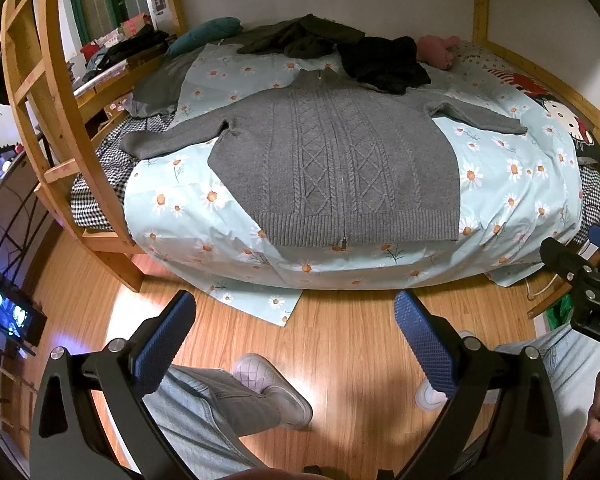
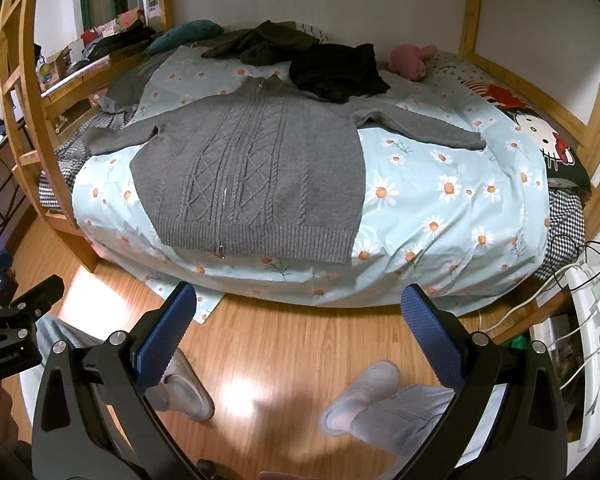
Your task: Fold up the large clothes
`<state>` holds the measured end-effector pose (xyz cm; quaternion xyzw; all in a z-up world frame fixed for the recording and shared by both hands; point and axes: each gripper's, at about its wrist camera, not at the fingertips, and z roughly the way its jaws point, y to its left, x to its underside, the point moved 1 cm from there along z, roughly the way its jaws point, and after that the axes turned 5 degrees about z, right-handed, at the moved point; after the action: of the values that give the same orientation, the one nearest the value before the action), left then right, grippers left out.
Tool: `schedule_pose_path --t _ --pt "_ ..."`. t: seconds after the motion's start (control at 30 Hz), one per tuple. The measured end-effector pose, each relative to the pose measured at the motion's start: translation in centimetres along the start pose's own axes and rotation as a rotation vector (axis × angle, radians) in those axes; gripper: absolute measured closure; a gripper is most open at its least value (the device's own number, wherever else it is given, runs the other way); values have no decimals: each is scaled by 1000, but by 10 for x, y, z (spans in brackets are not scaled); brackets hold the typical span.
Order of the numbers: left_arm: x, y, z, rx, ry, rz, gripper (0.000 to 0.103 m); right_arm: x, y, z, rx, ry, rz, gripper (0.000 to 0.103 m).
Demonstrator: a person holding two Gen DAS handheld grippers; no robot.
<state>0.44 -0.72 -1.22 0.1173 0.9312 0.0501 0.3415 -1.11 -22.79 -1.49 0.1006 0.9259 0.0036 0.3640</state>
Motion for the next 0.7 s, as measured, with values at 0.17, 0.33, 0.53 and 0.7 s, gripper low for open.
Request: schedule_pose_path --t 0.17,0.33,0.53,0.7 --pt "1 0 1 1 0 -1 6 -1 0 -1 3 0 1 3" --pt "-2 1 5 1 15 -7 6 -3 -1 0 -4 4 16 3" --pt "-20 -8 32 25 38 4 6 -10 -12 26 -13 18 47 3" --pt "-46 -30 62 50 50 11 6 -24 -28 60 -20 45 71 3"
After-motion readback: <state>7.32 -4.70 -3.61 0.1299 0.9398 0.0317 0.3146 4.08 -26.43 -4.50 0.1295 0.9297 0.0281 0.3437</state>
